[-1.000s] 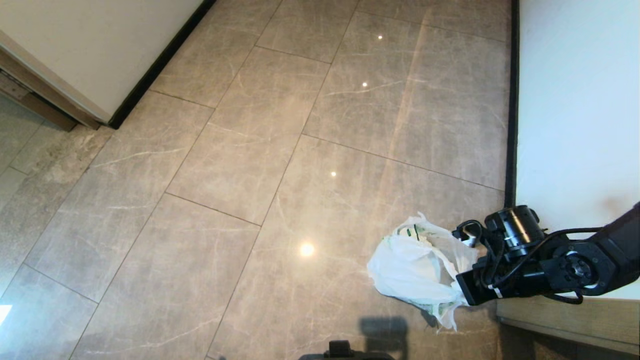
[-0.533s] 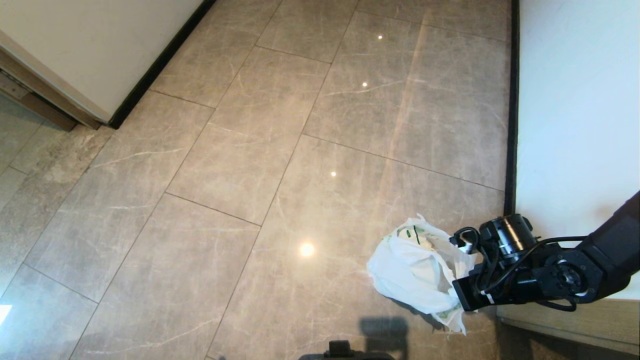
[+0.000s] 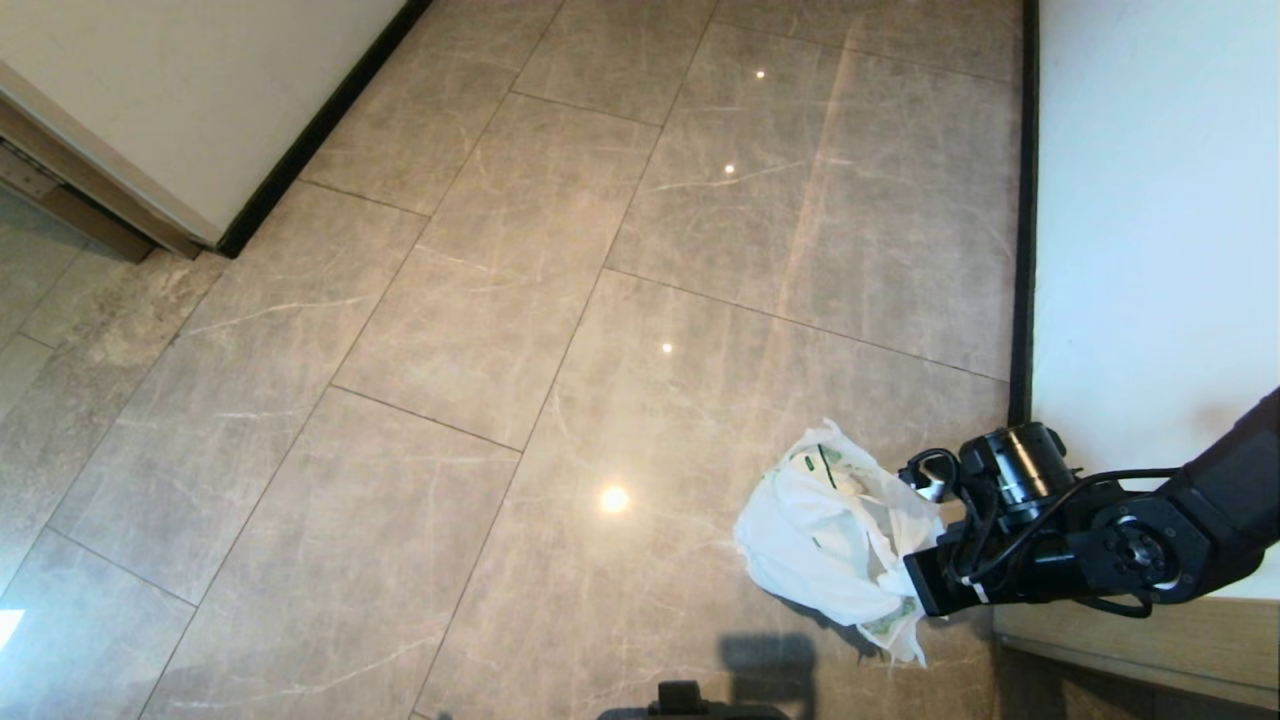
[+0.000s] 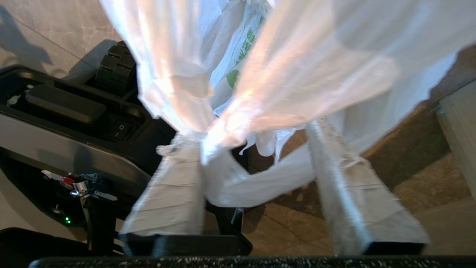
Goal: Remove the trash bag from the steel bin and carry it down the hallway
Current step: Put the trash bag at the door
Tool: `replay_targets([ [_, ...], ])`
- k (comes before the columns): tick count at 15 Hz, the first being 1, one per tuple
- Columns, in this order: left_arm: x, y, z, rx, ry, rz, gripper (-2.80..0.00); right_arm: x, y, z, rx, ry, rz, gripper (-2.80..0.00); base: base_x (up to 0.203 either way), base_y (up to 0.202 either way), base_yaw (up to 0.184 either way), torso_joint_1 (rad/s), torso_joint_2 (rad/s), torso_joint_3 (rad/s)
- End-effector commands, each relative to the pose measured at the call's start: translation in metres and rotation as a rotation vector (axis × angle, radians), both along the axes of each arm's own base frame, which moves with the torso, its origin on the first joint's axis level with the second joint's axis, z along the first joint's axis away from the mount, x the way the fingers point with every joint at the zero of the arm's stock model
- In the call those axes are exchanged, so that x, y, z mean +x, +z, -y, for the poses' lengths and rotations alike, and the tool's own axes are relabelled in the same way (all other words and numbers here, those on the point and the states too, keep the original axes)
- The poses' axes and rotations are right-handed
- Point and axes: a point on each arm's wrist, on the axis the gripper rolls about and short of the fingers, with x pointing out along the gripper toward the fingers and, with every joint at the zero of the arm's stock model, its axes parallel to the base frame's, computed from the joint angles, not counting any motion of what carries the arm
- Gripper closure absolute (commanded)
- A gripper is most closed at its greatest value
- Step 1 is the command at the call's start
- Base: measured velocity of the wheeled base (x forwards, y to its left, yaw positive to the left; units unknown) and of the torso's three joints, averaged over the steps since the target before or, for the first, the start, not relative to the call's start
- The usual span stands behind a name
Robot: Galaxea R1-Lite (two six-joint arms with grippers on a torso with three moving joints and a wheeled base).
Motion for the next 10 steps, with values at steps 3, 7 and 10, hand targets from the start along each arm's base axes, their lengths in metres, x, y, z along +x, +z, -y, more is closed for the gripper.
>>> replay_targets([
  [3,0.0000,0.0001,0.0000,-0.001,0.000,0.001,0.00,-0.0007,0.0041,-0.0029,0.008,0.003,0.009,-2.80,0.000,0.000,0.000,0.000,0.00,0.000],
  [7,0.0000,0.0001,0.0000,-0.001,0.000,0.001,0.00,0.0000,0.0046,-0.0057,0.010,0.004,0.014,-2.80,0.000,0.000,0.000,0.000,0.00,0.000],
  [10,0.0000,0.0001,0.0000,-0.001,0.000,0.001,0.00,-0.0008,0.0025,-0.0061,0.009,0.006,0.006,-2.80,0.000,0.000,0.000,0.000,0.00,0.000],
])
